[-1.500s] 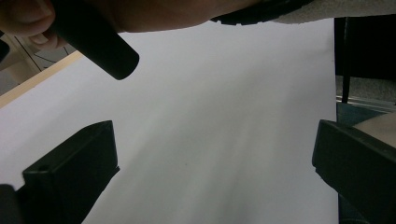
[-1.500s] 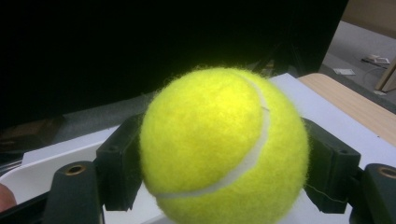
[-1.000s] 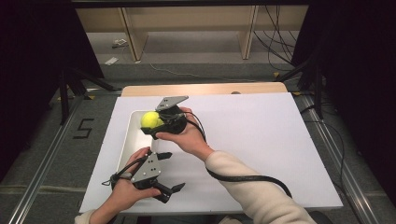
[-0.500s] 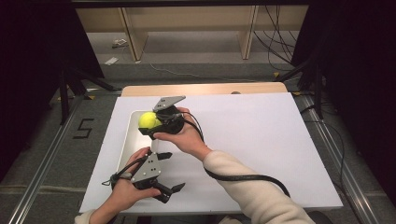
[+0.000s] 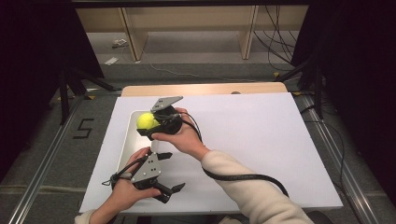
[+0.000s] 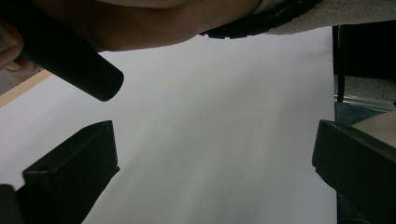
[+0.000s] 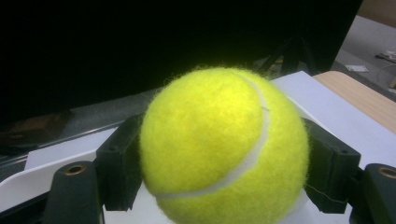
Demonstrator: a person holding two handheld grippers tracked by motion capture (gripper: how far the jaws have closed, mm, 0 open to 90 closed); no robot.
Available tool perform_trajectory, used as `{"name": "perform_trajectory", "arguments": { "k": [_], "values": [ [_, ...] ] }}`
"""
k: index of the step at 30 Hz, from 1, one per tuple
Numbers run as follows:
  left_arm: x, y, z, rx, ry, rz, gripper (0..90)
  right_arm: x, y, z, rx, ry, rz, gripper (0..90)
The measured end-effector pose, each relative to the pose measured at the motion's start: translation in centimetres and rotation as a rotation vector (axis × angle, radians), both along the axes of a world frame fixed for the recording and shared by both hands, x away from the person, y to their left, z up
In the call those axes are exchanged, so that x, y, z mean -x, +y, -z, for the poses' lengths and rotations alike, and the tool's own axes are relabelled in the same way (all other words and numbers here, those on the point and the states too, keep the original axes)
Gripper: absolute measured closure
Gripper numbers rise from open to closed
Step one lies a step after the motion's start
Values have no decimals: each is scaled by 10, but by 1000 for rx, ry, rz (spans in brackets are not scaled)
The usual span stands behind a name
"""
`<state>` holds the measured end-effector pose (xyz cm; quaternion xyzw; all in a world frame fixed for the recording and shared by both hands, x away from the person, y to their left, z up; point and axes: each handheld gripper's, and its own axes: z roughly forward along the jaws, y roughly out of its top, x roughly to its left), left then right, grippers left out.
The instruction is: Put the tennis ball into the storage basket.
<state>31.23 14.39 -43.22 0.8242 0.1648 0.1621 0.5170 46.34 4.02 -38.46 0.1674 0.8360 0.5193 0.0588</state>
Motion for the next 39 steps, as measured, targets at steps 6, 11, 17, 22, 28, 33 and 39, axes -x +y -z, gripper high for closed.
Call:
{"name": "perform_trajectory", "arguments": {
  "k": [6, 11, 17, 22, 28, 33, 39],
  "values": [
    [0, 0, 0, 0, 0, 0, 0, -1, 2, 1, 3, 6, -2, 266],
    [0, 0, 0, 2, 1, 0, 0, -2, 4, 3, 8, 15, -5, 266],
    [0, 0, 0, 0, 1, 2, 0, -4, 6, 5, 13, 21, -9, 266],
    [0, 0, 0, 0, 1, 2, 0, -5, 8, 6, 13, 26, -9, 265],
    [0, 0, 0, -1, 0, 2, 0, -6, 11, 7, 17, 28, -13, 265],
    [0, 0, 0, -2, -1, 3, 0, -8, 12, 9, 20, 36, -13, 265],
    [0, 0, 0, -3, -1, 3, 0, -9, 13, 10, 23, 43, -13, 265]
  ]
}}
